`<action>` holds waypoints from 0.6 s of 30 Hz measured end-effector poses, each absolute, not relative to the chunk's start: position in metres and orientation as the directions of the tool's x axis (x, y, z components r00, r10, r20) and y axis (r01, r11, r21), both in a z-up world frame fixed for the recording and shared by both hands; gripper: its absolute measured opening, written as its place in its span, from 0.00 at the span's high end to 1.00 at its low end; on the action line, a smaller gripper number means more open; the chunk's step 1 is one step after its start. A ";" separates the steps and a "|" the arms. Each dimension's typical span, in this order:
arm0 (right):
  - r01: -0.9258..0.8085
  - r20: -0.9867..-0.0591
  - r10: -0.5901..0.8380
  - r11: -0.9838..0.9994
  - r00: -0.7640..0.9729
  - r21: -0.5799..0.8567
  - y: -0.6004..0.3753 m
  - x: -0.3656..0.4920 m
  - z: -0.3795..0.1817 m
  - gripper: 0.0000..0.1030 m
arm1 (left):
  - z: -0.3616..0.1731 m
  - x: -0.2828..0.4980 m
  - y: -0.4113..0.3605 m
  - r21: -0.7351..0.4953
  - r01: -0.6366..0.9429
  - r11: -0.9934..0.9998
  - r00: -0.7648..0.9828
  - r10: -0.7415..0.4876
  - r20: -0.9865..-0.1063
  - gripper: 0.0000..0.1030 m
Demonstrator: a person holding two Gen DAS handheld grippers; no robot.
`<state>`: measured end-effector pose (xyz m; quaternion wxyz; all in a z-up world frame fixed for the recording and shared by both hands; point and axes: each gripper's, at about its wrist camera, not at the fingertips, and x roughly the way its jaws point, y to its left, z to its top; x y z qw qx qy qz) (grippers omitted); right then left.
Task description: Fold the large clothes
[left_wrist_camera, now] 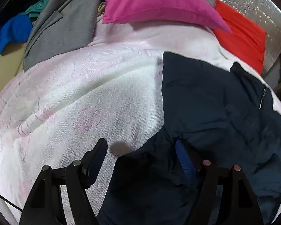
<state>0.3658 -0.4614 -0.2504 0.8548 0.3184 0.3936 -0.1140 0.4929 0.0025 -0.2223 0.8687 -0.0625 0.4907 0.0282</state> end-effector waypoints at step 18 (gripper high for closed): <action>0.405 -0.614 -0.065 0.804 0.787 0.434 -0.455 0.322 -0.185 0.56 | -0.151 0.429 -0.047 0.095 0.020 0.995 0.722 0.052 -0.690 0.25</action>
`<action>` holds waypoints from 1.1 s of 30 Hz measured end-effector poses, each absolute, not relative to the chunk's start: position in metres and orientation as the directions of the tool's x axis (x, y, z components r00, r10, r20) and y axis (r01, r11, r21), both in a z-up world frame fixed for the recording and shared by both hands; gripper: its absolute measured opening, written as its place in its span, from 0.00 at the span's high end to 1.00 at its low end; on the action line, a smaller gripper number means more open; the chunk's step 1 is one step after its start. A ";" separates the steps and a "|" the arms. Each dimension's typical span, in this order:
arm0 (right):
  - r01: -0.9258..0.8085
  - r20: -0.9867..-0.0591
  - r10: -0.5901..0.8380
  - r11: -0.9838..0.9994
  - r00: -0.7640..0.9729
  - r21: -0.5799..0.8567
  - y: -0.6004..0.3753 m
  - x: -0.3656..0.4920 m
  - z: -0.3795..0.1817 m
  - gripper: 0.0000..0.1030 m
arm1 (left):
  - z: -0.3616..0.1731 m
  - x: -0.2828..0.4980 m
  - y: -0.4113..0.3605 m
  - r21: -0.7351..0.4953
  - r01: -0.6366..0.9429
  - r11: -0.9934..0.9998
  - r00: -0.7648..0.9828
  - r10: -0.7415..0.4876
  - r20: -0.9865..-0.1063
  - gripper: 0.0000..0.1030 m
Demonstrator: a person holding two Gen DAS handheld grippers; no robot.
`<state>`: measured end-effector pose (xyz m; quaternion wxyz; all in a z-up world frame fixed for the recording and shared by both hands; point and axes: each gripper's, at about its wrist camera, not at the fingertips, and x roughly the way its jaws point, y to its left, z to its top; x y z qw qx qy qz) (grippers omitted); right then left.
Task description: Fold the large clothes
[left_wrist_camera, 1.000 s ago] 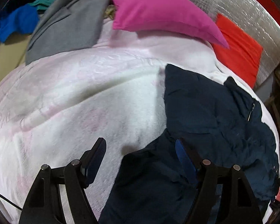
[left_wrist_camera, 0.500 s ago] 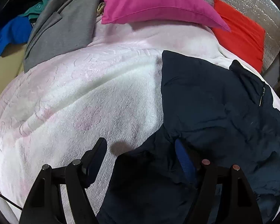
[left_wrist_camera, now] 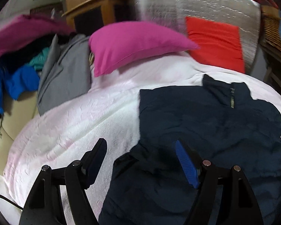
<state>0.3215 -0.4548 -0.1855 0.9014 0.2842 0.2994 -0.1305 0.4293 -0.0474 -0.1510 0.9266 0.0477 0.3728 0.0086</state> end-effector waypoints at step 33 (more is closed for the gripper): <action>0.141 -0.345 0.010 0.902 0.939 0.409 -0.348 0.124 -0.127 0.37 | -0.069 0.199 -0.002 0.204 0.007 0.979 0.883 0.090 -0.461 0.19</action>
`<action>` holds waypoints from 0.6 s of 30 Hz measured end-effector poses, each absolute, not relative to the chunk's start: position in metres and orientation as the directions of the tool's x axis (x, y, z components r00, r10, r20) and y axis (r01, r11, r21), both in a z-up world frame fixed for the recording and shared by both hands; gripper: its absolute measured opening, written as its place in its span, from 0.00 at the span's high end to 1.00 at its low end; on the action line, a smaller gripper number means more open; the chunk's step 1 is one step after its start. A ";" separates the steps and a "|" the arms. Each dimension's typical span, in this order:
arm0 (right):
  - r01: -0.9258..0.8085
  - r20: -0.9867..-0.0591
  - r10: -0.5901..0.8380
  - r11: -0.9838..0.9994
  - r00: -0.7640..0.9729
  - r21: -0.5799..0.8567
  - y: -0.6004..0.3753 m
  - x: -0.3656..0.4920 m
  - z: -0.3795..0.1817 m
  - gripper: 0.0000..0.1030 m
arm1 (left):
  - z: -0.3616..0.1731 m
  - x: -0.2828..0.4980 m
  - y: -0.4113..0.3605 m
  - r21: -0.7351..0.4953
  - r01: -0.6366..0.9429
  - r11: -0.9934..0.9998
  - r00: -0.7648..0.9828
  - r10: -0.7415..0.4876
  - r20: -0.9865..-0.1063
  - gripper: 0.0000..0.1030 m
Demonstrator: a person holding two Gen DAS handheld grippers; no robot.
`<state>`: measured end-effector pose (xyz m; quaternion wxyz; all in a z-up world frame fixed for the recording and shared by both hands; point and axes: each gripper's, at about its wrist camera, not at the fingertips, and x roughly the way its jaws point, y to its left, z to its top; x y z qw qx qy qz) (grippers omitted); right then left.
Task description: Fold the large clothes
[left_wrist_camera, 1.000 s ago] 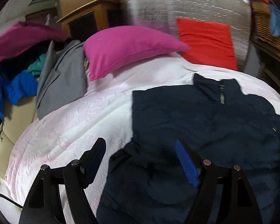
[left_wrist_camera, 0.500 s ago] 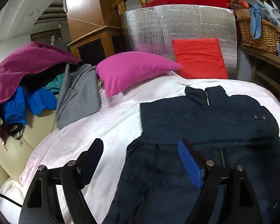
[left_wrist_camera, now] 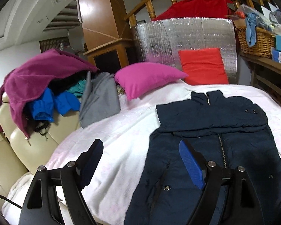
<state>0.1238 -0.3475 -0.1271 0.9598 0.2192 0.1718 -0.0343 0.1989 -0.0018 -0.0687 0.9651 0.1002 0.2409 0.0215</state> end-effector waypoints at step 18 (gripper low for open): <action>0.134 -0.410 0.000 0.945 0.912 0.299 -0.334 0.013 -0.119 0.28 | -0.046 0.130 0.010 0.232 0.061 0.971 0.893 0.051 -0.447 0.15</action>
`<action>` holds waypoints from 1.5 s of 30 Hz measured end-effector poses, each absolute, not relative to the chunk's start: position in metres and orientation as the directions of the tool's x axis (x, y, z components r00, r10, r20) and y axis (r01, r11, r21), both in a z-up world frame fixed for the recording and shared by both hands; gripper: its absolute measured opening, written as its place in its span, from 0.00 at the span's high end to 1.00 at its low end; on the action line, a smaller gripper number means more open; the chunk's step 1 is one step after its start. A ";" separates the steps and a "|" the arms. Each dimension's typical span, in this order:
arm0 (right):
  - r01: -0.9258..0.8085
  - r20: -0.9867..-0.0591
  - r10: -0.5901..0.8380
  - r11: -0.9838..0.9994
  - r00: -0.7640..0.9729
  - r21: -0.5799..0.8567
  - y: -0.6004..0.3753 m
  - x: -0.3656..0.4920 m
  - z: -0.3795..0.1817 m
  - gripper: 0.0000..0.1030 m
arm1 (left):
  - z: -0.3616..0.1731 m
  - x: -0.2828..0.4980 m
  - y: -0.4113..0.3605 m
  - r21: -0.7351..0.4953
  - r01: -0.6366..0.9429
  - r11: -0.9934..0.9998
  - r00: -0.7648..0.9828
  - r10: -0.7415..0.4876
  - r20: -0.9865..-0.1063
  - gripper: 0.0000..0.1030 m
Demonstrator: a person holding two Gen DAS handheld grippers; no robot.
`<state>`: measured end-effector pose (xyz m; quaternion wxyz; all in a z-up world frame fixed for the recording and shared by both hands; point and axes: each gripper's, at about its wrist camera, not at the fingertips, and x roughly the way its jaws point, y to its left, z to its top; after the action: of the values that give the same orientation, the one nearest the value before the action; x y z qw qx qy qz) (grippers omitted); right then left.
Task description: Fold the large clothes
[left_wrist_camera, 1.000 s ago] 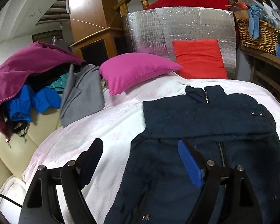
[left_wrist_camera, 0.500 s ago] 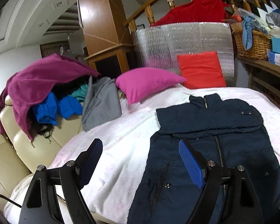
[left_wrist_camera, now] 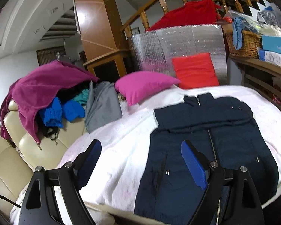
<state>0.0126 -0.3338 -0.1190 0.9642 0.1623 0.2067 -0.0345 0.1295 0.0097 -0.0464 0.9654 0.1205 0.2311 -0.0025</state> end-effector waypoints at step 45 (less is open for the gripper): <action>0.314 -0.816 0.172 0.863 0.553 0.395 -0.365 0.069 -0.278 0.72 | -0.231 0.236 0.086 -0.155 0.172 0.973 0.228 -0.193 -0.954 0.78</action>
<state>0.0690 -0.3648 -0.2780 0.8425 0.2579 0.4711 -0.0421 0.2362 0.0856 -0.2314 0.7834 -0.0084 0.6104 -0.1164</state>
